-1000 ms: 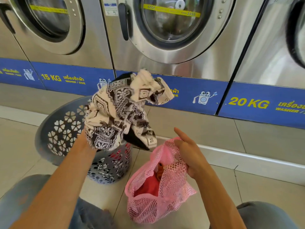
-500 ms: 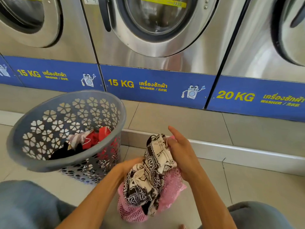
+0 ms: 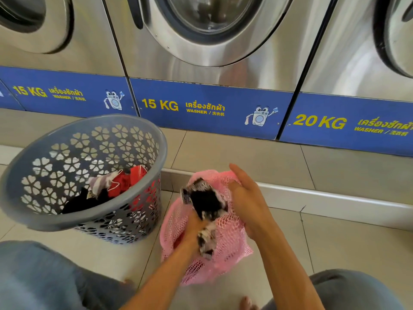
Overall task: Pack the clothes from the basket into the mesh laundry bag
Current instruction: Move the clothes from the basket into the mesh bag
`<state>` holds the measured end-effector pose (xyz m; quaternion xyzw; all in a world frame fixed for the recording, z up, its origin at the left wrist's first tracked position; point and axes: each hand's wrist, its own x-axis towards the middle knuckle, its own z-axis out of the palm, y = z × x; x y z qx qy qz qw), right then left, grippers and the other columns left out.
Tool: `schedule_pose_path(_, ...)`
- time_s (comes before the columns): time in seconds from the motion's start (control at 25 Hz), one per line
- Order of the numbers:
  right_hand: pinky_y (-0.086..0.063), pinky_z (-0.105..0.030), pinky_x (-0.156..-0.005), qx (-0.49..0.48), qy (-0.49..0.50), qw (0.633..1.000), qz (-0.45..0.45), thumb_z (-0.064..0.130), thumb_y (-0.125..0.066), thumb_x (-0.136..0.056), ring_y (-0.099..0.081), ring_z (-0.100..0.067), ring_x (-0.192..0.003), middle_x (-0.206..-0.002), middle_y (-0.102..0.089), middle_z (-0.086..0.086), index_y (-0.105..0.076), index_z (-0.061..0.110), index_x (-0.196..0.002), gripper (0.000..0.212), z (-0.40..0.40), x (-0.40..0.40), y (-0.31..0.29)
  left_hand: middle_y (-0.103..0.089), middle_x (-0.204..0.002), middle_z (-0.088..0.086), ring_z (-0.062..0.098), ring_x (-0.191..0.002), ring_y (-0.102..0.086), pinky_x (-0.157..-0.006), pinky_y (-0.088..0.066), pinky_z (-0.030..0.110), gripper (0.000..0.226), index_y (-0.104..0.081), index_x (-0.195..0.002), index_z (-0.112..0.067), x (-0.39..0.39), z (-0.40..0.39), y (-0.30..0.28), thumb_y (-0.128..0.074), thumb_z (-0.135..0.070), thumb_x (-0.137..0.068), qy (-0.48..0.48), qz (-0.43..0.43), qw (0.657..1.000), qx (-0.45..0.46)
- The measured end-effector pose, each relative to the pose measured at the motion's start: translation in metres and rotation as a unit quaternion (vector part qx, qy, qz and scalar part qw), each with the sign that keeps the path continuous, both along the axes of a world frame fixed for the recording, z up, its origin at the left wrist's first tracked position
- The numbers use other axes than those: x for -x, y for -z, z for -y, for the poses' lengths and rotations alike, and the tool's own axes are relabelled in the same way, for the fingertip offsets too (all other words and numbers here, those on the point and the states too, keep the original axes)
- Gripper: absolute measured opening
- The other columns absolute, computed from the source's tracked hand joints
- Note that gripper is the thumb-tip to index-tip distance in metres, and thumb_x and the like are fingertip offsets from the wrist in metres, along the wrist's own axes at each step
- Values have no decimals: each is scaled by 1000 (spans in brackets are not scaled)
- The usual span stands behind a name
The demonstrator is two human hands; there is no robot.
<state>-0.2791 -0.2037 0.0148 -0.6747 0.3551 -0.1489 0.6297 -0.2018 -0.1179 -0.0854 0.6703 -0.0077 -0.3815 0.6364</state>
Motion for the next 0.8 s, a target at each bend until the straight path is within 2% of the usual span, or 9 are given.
schedule_pose_path(0.04, -34, -39, -115, 0, 11, 1000, 4, 14, -39, -103, -40, -12, -135, -153, -42, 7, -45, 41, -146, 51, 2, -1, 0, -76, -98, 19, 15, -92, -73, -68, -49, 12, 13, -66, -104, -6, 20, -1, -1, -55, -9, -99, 24, 2, 1000, 1)
schedule_pose_path(0.12, -35, -41, -116, -4, 21, 1000, 7, 14, -41, -103, -40, -14, -137, -152, -44, 7, -47, 41, -145, 50, 4, -1, 0, -73, -56, 4, 2, -53, -70, -46, -48, 11, 25, -63, -80, -7, 38, -10, 23, -49, 1, -99, 75, -5, 996, -51)
schedule_pose_path(0.16, -35, -43, -116, -3, 20, 1000, 7, 15, -42, -103, -40, -16, -139, -152, -44, 7, -47, 42, -144, 50, 3, -1, 1, -73, -57, 1, 1, -55, -71, -51, -53, 12, 23, -63, -80, -9, 43, -16, 35, -52, 0, -99, 121, 19, 987, -107)
schedule_pose_path(0.24, -34, -44, -117, -1, 11, 1000, 3, 17, -42, -104, -37, -17, -142, -154, -41, 8, -45, 44, -145, 49, 0, 2, 2, -76, -92, 8, 17, -99, -72, -87, -56, 27, 7, -67, -95, -14, 41, -23, 57, -61, -17, -94, 200, 67, 962, -175)
schedule_pose_path(0.28, -33, -44, -117, 0, 3, 1000, -2, 18, -42, -105, -35, -17, -143, -155, -40, 8, -44, 45, -146, 49, -1, 3, 2, -72, -103, 8, 24, -111, -65, -99, -50, 32, 15, -68, -98, -15, 37, -25, 51, -62, -27, -89, 258, 82, 939, -212)
schedule_pose_path(0.36, -31, -45, -118, 1, -18, 1000, -7, 20, -41, -105, -33, -17, -145, -157, -36, 8, -40, 47, -147, 50, -2, 1, 2, -67, -119, 10, 30, -117, -59, -101, -44, 33, 32, -65, -112, -10, 25, -31, 41, -57, -31, -90, 374, 120, 882, -260)
schedule_pose_path(0.44, -30, -45, -119, 6, -33, 999, -10, 21, -40, -105, -31, -17, -146, -159, -35, 8, -38, 48, -148, 50, -4, -3, 3, -64, -128, 8, 31, -118, -59, -98, -44, 33, 34, -61, -126, -12, 7, -34, 16, -58, -22, -93, 460, 180, 821, -286)
schedule_pose_path(0.6, -30, -41, -118, 17, -56, 998, -20, 20, -39, -106, -31, -18, -146, -160, -33, 6, -36, 46, -150, 51, -14, -15, 5, -63, -131, -9, 14, -117, -60, -105, -47, 37, 41, -64, -125, -33, -47, -50, -38, -64, -36, -84, 397, 210, 853, -267)
schedule_pose_path(0.8, -44, -39, -101, 23, -75, 996, -38, 18, -37, -106, -47, -24, -134, -152, -41, 4, -34, 41, -152, 52, -37, -40, -4, -71, -110, -8, 12, -100, -69, -78, -56, 30, 19, -68, -111, -31, -101, -80, -120, -63, -31, -93, 220, 221, 935, -169)
